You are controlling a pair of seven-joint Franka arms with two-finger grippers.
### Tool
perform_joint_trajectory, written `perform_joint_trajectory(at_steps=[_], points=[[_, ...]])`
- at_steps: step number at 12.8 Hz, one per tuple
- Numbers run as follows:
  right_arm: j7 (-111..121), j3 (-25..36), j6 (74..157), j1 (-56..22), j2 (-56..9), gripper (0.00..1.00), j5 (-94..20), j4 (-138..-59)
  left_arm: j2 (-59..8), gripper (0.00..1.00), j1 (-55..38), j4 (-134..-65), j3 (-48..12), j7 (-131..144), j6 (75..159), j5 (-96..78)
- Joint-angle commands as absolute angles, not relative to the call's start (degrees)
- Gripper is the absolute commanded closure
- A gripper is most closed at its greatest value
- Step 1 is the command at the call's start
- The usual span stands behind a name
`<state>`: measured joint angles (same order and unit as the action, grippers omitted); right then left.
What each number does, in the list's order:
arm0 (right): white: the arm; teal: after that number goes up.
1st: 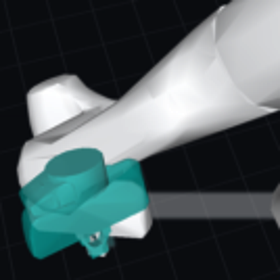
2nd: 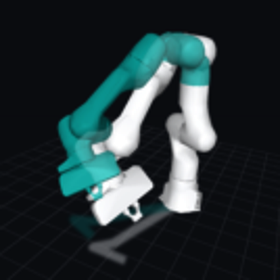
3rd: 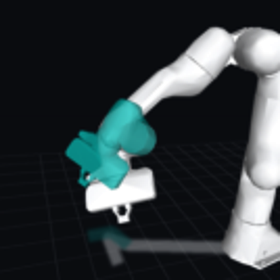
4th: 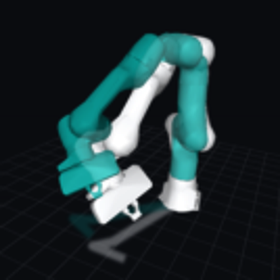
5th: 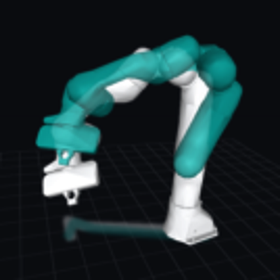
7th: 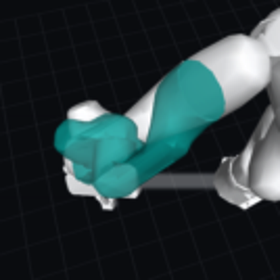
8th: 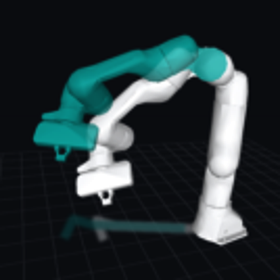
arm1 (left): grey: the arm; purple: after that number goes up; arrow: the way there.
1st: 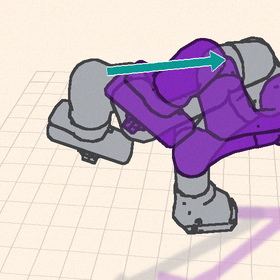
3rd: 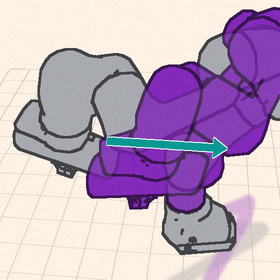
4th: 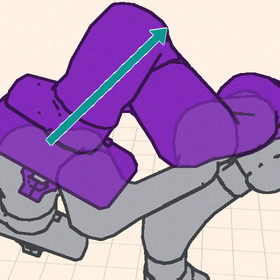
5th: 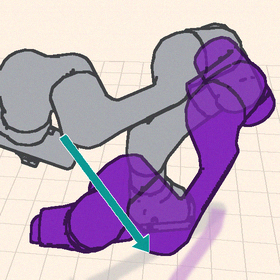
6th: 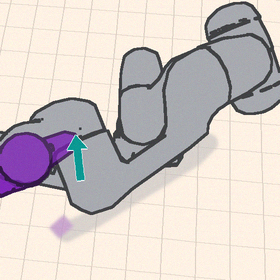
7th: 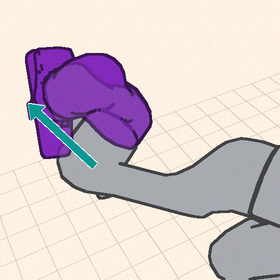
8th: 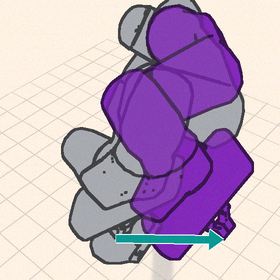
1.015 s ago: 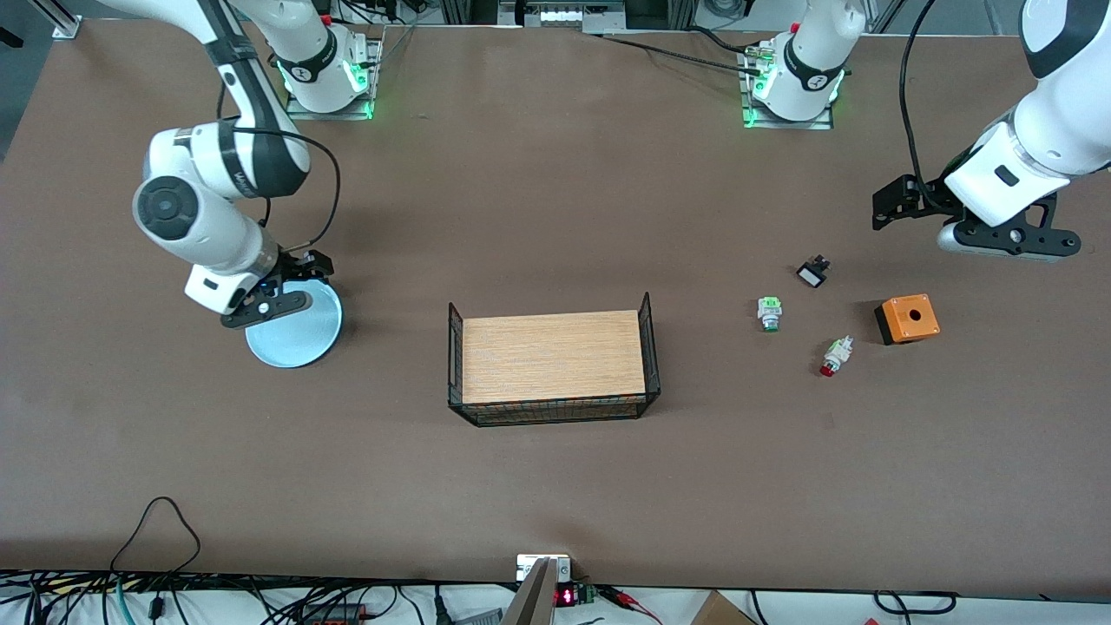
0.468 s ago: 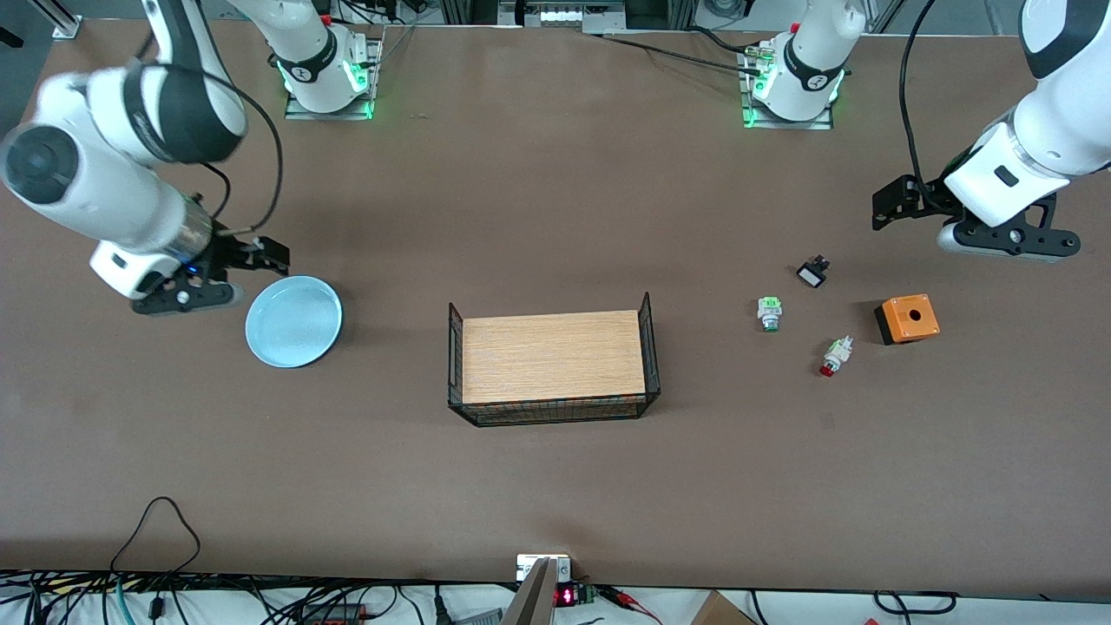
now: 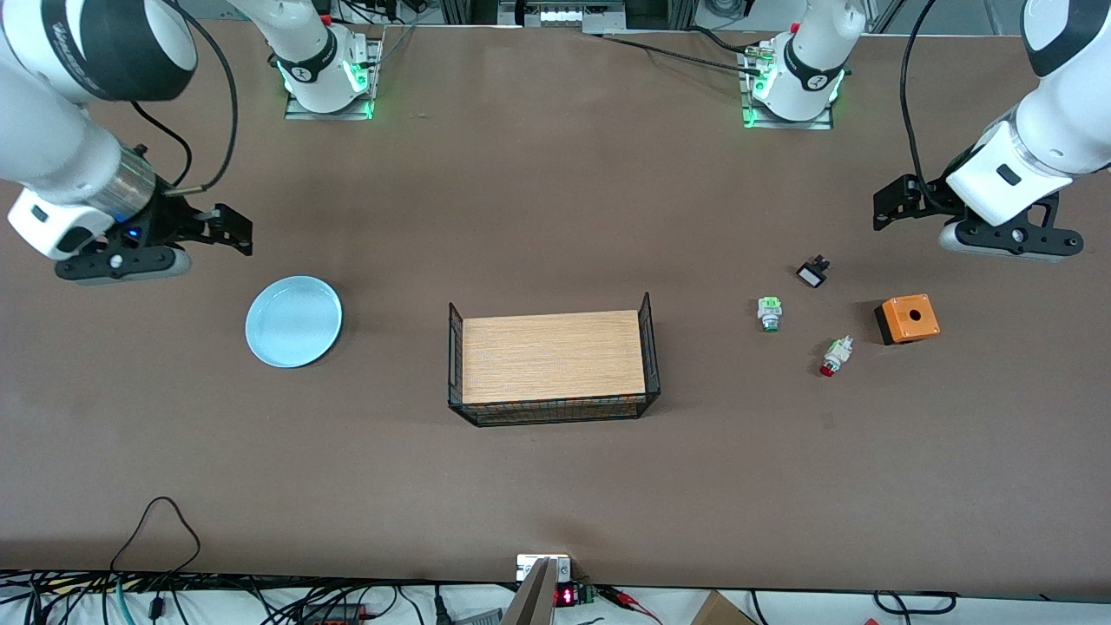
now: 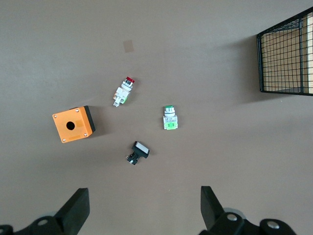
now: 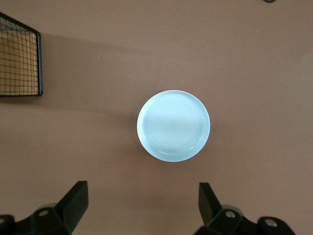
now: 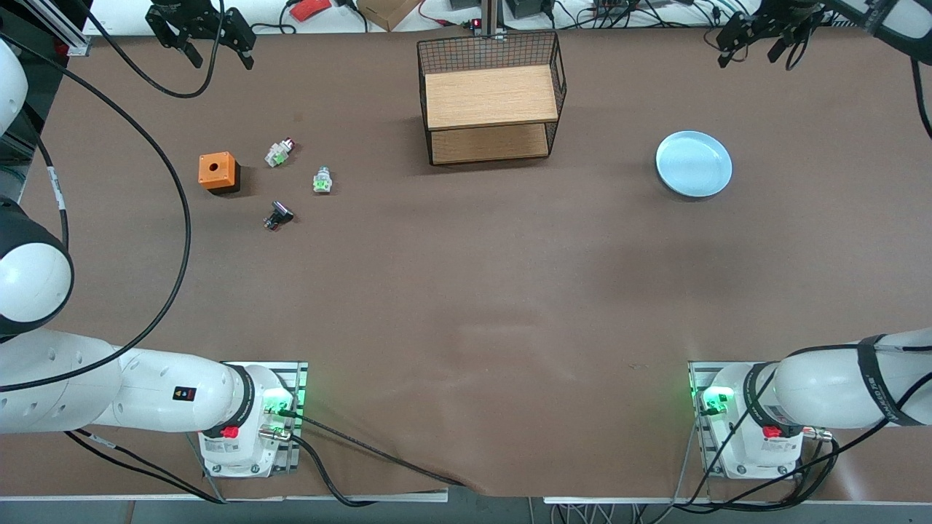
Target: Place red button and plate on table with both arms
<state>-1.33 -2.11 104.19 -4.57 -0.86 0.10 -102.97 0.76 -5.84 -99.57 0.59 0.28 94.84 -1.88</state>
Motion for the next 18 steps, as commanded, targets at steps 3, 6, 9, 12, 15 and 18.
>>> perform_joint_trajectory(at_steps=[3,6,9,12,15,18], points=[[-3.2,-2.0,97.5,-3.0,4.7,0.00,-1.1,-101.5,-1.1,0.00,-6.4,-96.7,1.0,-0.4,93.4,-0.9],[-2.6,-3.0,96.8,-0.4,4.6,0.00,-1.2,-100.5,-1.3,0.00,-5.8,-96.7,1.1,-0.8,93.4,-0.9],[-1.8,-3.2,96.7,0.7,4.5,0.00,-1.1,-100.5,-1.4,0.00,-6.3,-96.1,1.1,-0.5,93.5,-0.8],[-1.5,-4.7,96.9,1.1,4.2,0.00,-1.1,-99.8,-1.9,0.00,-6.5,-95.7,1.1,-0.7,93.5,-0.6],[-0.6,-4.7,96.6,0.9,4.0,0.00,-1.1,-98.5,-2.3,0.00,-6.6,-94.9,1.0,-0.4,93.4,-0.7],[-1.7,-4.7,96.5,1.0,3.5,0.00,-1.2,-98.3,-2.3,0.00,-6.5,-94.8,1.0,-0.6,93.4,-0.5]])
